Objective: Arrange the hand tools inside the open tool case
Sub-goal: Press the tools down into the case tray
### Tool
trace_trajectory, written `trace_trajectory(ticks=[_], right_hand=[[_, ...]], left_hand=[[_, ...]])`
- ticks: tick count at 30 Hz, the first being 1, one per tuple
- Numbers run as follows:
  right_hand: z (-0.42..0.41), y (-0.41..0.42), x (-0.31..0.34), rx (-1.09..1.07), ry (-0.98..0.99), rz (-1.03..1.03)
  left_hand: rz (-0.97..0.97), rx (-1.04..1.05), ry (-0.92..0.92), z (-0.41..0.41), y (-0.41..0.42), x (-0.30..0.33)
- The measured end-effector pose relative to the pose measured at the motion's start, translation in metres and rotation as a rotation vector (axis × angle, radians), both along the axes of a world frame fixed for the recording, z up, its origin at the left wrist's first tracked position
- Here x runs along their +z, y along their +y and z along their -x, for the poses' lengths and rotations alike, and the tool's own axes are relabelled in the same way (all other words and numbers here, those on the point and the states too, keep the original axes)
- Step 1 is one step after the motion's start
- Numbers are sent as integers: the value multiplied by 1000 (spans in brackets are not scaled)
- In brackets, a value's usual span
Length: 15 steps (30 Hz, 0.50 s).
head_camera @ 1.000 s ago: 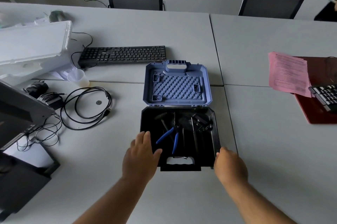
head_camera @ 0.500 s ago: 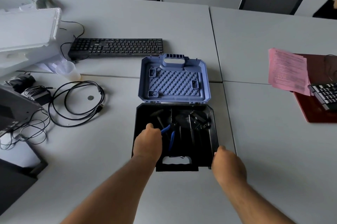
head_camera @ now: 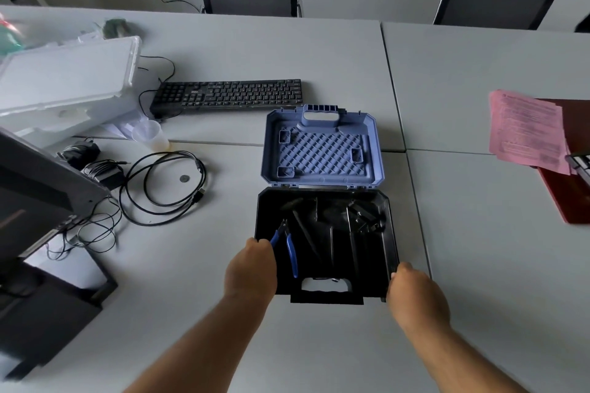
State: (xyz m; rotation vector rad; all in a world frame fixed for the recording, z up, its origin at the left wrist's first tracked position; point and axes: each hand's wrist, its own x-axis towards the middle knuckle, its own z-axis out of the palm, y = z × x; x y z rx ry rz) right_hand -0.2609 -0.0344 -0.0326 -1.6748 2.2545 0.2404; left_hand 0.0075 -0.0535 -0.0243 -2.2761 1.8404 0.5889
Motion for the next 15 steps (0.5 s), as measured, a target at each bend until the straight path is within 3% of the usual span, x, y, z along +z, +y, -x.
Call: trace_trajectory(ticks=[15], right_hand=[[2,1,-3,3,-27,21]], left_hand=[[0,-86,-112,13,-4,-1]])
